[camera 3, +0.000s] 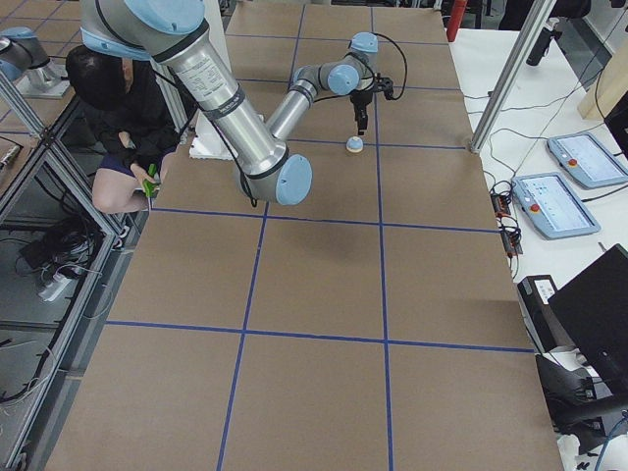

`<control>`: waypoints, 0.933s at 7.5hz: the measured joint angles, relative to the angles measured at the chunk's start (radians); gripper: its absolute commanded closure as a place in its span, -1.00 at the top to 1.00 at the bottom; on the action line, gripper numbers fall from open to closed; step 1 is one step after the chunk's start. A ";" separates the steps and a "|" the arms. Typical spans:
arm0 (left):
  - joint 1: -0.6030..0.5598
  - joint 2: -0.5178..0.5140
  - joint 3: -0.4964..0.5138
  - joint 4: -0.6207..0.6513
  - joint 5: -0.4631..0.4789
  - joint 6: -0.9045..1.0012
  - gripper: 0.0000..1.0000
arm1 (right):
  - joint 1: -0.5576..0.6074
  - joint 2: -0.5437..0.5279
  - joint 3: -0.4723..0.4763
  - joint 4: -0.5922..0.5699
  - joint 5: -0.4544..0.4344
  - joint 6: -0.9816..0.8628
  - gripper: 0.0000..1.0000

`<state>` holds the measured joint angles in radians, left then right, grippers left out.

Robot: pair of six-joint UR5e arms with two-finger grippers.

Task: Place and press bell with both arms
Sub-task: 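Move the right gripper over the top of the bell, then press down on the bell's top button with the right gripper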

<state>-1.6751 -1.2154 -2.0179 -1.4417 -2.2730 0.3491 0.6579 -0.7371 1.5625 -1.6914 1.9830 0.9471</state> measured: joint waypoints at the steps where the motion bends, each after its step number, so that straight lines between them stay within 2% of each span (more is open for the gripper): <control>1: -0.007 0.004 0.000 0.000 0.000 0.000 1.00 | -0.018 0.048 -0.070 0.012 -0.007 0.011 -1.00; 4: -0.010 0.007 0.001 0.000 0.000 0.001 1.00 | -0.055 0.111 -0.256 0.164 -0.044 0.061 -1.00; 7: -0.011 0.008 0.001 0.000 0.000 -0.001 1.00 | -0.066 0.114 -0.285 0.191 -0.052 0.079 -1.00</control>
<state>-1.6858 -1.2073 -2.0172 -1.4417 -2.2733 0.3484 0.5915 -0.6233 1.2774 -1.4999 1.9309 1.0263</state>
